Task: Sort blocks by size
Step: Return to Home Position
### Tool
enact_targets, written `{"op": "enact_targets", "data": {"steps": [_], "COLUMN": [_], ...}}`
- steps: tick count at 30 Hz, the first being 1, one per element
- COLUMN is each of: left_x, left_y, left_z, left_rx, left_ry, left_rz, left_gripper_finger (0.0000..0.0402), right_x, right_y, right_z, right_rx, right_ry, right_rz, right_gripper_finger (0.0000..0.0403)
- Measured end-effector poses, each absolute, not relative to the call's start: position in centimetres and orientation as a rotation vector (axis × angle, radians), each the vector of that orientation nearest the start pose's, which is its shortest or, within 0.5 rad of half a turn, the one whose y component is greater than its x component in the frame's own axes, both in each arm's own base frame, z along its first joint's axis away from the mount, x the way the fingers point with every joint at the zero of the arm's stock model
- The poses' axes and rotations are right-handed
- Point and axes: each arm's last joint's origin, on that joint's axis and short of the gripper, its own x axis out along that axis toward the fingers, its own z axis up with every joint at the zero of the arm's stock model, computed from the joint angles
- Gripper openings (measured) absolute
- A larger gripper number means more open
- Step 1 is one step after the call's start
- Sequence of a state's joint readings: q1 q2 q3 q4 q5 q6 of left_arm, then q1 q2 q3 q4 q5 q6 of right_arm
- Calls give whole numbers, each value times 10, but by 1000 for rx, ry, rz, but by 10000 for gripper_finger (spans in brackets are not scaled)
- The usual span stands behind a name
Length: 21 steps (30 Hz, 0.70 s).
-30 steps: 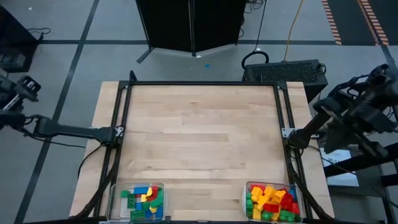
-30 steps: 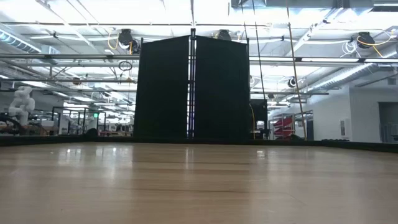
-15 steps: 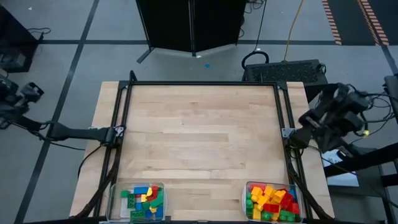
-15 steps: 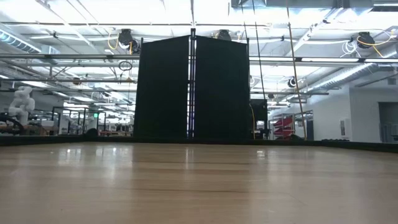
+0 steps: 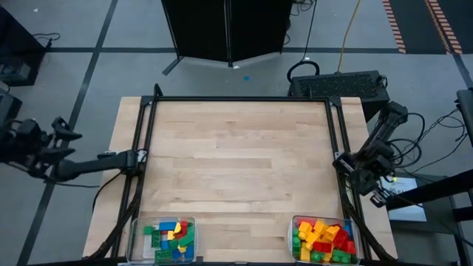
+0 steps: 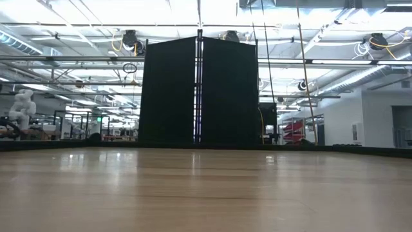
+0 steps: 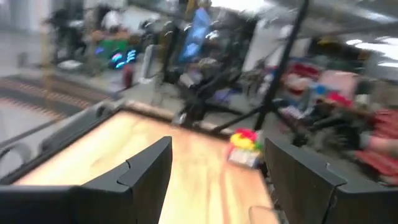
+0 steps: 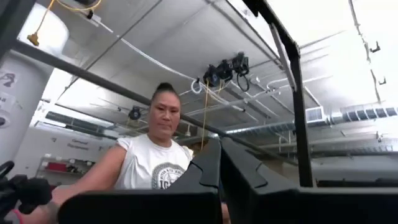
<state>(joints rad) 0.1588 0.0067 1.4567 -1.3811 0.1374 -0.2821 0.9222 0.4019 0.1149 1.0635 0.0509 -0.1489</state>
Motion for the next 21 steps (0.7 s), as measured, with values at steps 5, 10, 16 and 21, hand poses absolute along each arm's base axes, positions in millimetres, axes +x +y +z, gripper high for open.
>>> {"op": "enact_targets", "data": {"steps": [5, 10, 16, 21], "left_x": [-175, -179, -219, -271], "left_y": [-54, -77, -95, -121], "left_z": [355, 357, 354, 348], "left_rx": [-290, -247, -254, -180], "left_ry": [-20, -63, -155, -397], "left_rz": [136, 201, 166, 244], "left_gripper_finger": [255, 255, 255, 255], "right_x": [60, 59, 59, 59], "right_y": [77, 75, 76, 76], "right_z": [250, 245, 245, 245], "right_rx": [234, 231, 229, 251], "right_ry": [-773, -790, -787, -779], "right_rz": [766, 760, 760, 769], "right_gripper_finger": [1, 1, 1, 1]}}
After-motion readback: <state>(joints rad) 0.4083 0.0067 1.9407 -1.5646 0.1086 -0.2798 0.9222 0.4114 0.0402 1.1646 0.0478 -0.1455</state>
